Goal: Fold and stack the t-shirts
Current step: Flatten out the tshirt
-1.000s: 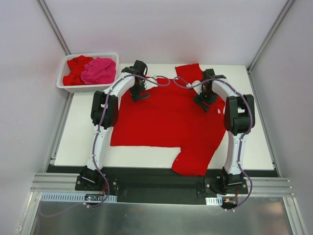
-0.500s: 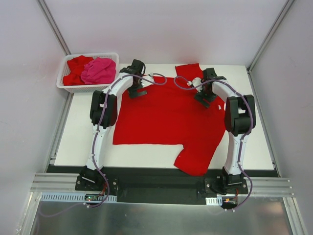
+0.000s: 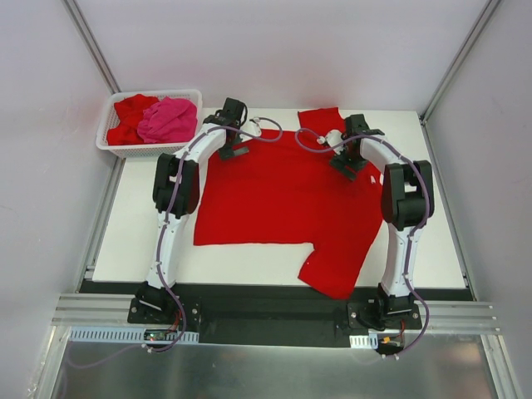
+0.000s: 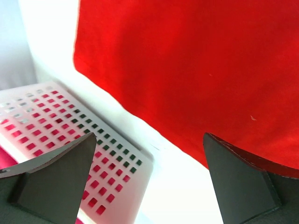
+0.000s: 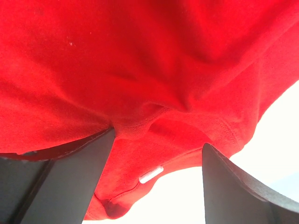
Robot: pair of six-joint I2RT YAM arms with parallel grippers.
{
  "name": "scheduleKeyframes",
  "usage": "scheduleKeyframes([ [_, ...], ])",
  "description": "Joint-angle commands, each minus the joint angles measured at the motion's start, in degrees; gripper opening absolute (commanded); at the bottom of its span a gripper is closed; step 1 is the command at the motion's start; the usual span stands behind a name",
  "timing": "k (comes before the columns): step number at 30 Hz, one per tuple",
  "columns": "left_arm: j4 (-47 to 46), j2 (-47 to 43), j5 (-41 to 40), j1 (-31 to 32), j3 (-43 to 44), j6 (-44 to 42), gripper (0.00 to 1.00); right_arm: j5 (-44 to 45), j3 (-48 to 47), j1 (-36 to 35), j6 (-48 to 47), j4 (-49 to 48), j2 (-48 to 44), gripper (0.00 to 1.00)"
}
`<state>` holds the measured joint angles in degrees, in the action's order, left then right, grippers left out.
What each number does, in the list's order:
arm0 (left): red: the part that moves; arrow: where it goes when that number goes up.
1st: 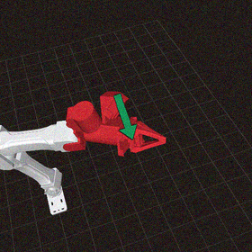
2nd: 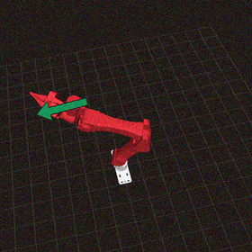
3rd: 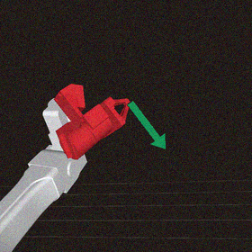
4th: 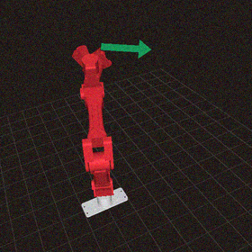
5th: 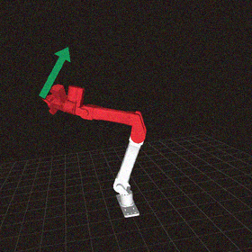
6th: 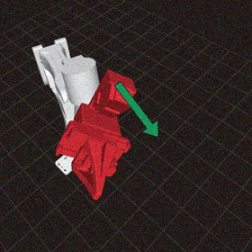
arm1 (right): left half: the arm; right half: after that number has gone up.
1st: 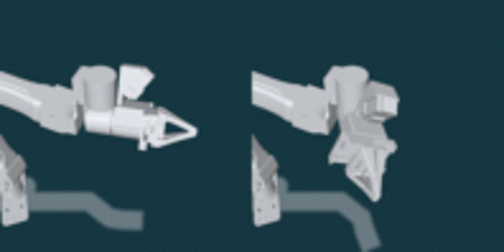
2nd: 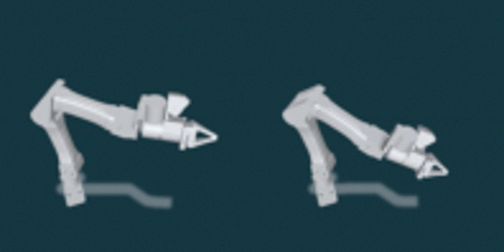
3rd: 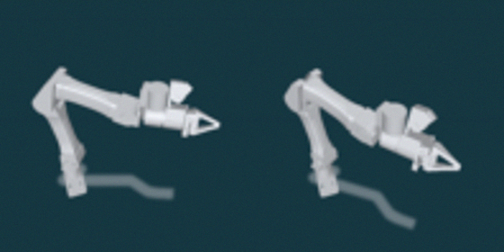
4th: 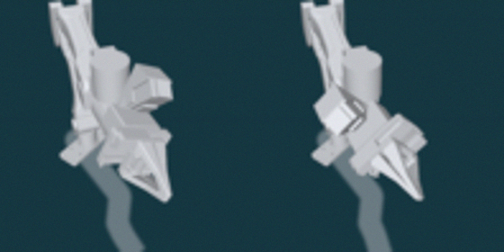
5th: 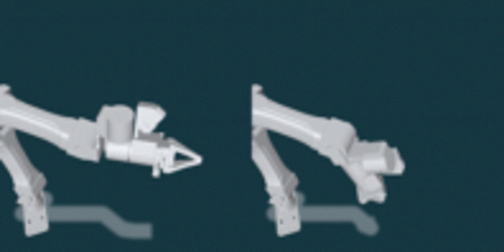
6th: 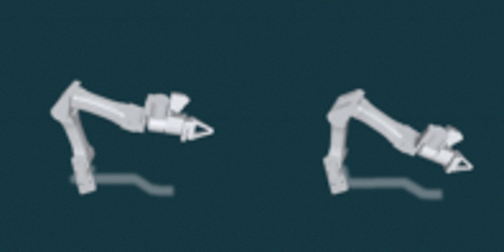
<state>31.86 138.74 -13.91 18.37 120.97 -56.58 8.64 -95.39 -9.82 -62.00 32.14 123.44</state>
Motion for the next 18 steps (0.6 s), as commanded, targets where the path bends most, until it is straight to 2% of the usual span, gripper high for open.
scheduleKeyframes([
  [1, -3.46, -1.54, -3.31, 0.61, -0.56, -0.46, 0.99, 0.41, -4.17, 0.33, -1.46, -2.52, 1.72, 0.8],
  [8, -5.75, -1.98, -4.37, 1.32, -2.49, -0.29, 0.99, -0.29, -6.9, 0.33, -2.34, -0.34, 2.95, 0.79],
  [18, -11.73, -3.21, -7.44, 1.58, -5.74, -1.26, 0.99, -6.0, -6.3, 0.68, 3.63, 6.44, -4.51, 0.8],
])
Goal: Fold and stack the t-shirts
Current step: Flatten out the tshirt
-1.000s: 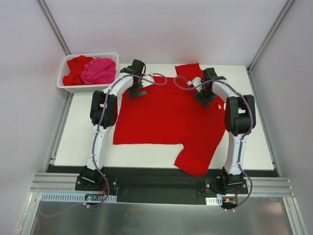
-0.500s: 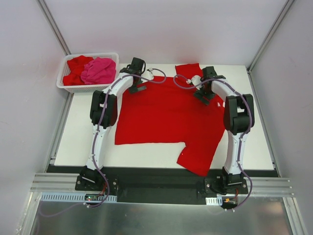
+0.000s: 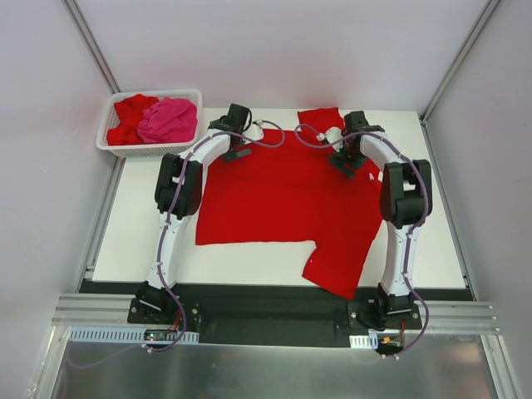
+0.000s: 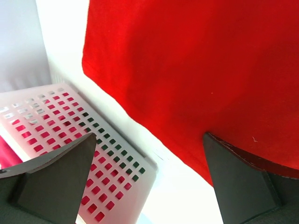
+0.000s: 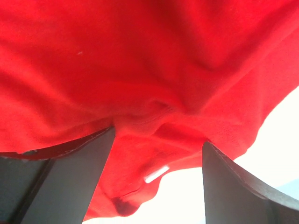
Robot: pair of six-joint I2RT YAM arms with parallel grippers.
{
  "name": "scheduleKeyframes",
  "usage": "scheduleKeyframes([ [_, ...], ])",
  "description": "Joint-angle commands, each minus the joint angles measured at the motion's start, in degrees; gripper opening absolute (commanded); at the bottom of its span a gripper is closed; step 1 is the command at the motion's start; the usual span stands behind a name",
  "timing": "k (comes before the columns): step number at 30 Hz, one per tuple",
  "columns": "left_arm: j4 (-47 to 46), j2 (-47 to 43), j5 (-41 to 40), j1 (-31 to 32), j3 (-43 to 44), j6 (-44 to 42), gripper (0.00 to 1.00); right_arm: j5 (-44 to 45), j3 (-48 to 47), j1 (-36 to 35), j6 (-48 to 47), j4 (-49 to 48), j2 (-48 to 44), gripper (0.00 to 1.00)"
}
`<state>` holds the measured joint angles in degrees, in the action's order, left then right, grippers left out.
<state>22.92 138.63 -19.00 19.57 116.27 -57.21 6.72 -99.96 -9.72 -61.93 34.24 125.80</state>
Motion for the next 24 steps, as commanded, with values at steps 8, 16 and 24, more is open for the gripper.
scheduleKeyframes([
  [8, -6.21, -5.29, -5.25, 1.25, -1.48, -1.32, 0.99, 1.79, -2.77, 2.24, 3.05, -4.62, -9.62, 0.79],
  [16, -11.49, -6.0, -7.37, 1.35, -1.48, -3.52, 0.99, 7.16, -5.94, 3.03, -0.12, -8.58, -2.85, 0.78],
  [24, -12.02, -3.81, -4.99, 1.35, -2.63, -6.16, 0.99, 2.69, -8.32, 3.21, -0.82, 2.48, 2.61, 0.78],
])
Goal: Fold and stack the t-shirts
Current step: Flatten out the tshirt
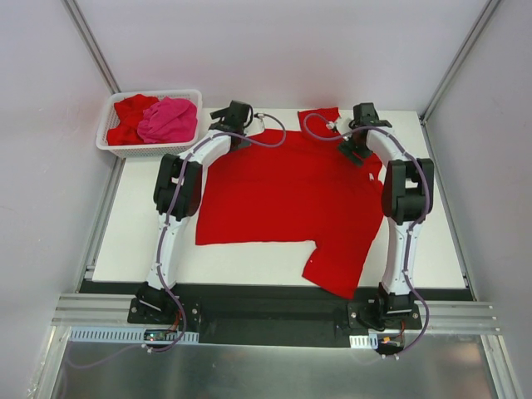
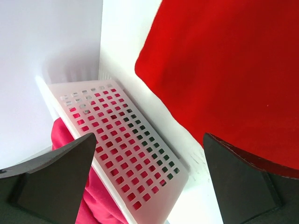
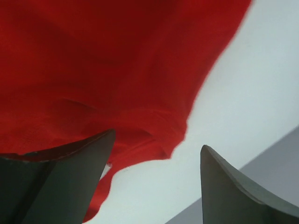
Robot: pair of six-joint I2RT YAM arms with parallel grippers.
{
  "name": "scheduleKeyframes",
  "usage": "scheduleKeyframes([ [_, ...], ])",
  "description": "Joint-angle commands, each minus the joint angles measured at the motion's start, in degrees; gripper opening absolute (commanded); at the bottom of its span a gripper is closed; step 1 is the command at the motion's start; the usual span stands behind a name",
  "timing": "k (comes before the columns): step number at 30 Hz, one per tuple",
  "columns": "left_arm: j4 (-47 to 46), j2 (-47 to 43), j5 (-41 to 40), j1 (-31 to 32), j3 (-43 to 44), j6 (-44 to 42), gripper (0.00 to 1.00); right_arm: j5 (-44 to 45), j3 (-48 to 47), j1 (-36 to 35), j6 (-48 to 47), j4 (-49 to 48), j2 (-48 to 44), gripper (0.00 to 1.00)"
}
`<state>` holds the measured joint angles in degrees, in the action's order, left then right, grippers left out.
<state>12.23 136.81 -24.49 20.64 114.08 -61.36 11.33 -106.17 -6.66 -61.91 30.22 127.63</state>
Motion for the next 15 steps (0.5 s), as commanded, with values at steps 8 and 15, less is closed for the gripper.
scheduleKeyframes([
  [8, -1.33, 0.73, 4.35, 0.27, -1.14, -5.25, 0.99, -2.28, -2.72, 0.15, -1.72, 9.77, 2.97, 0.78],
  [15, 4.35, 0.57, 7.78, 0.71, -1.58, -5.18, 0.99, -1.67, -2.99, 0.15, -1.55, 10.48, 3.32, 0.79],
])
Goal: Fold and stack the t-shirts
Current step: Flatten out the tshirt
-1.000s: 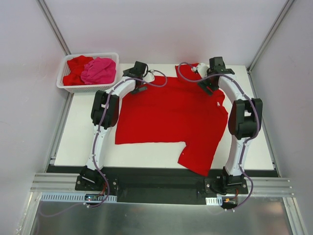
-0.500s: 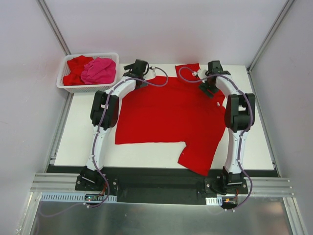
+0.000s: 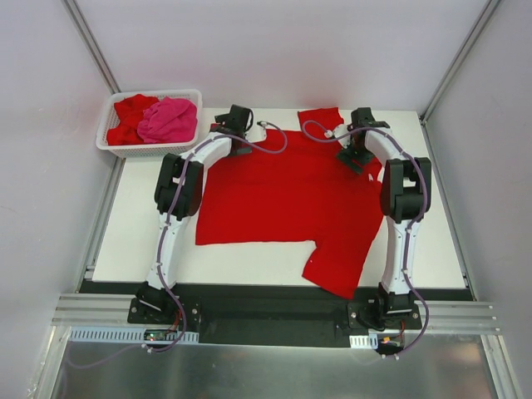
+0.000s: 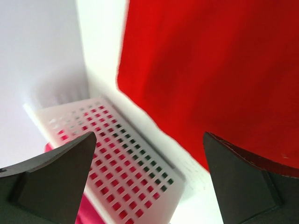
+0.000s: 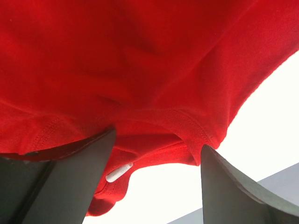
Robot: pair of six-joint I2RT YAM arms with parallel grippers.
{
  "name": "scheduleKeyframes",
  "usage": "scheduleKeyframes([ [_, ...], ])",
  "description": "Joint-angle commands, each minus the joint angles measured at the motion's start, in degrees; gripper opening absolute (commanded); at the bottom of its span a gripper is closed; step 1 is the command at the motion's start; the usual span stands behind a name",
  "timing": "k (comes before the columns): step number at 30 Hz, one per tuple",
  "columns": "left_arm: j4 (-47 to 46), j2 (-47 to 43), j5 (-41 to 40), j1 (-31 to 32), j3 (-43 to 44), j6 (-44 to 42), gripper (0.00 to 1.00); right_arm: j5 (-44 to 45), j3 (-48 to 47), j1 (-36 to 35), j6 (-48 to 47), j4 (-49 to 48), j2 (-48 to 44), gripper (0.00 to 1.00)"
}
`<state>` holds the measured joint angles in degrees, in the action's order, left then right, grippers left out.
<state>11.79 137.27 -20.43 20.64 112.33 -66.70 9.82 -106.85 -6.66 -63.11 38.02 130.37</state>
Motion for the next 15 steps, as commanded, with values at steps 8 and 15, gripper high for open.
scheduleKeyframes([
  [8, 11.94, -13.51, 9.44, 2.29, -11.85, 4.91, 0.99, -0.07, -2.05, 0.24, -0.17, 2.76, 0.77, 0.79],
  [15, 14.05, -17.3, 8.39, 2.82, -12.4, 5.88, 0.99, 2.65, 0.93, 0.24, 0.44, -1.52, -0.81, 0.79],
])
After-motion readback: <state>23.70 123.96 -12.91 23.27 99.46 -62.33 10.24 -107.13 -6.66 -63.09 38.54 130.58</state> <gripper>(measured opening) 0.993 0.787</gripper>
